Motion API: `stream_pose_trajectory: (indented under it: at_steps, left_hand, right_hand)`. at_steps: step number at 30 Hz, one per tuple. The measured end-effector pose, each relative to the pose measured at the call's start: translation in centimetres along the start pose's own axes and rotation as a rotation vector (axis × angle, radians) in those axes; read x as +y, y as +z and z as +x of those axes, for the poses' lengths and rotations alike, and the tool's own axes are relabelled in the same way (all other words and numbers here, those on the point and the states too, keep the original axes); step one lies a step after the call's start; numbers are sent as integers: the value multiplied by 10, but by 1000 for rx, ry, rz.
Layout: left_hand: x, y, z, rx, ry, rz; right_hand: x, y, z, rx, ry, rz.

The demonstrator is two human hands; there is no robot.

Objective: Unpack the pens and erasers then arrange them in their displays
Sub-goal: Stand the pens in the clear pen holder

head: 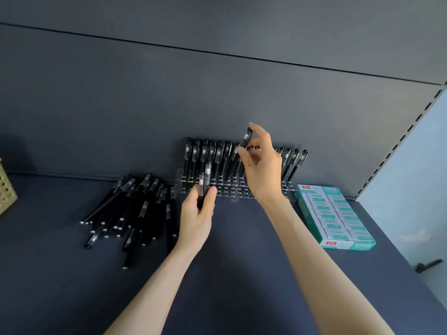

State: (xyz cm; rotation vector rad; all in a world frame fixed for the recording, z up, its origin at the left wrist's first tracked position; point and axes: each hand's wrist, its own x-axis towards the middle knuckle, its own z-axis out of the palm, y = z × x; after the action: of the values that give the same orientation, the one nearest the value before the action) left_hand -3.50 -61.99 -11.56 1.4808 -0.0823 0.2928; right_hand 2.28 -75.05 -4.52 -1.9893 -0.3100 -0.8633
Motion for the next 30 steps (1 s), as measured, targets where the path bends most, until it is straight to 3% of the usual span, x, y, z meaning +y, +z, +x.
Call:
stream_pose_trajectory:
  at_steps: [17,30]
  left_hand:
    - [0,2,5,37,-124,-92]
    - [2,-1,2,-26,-114,-34]
  right_hand:
    - [16,24,-1,-74,-78,-117]
    - [16,17,-6,-149,-4,-214]
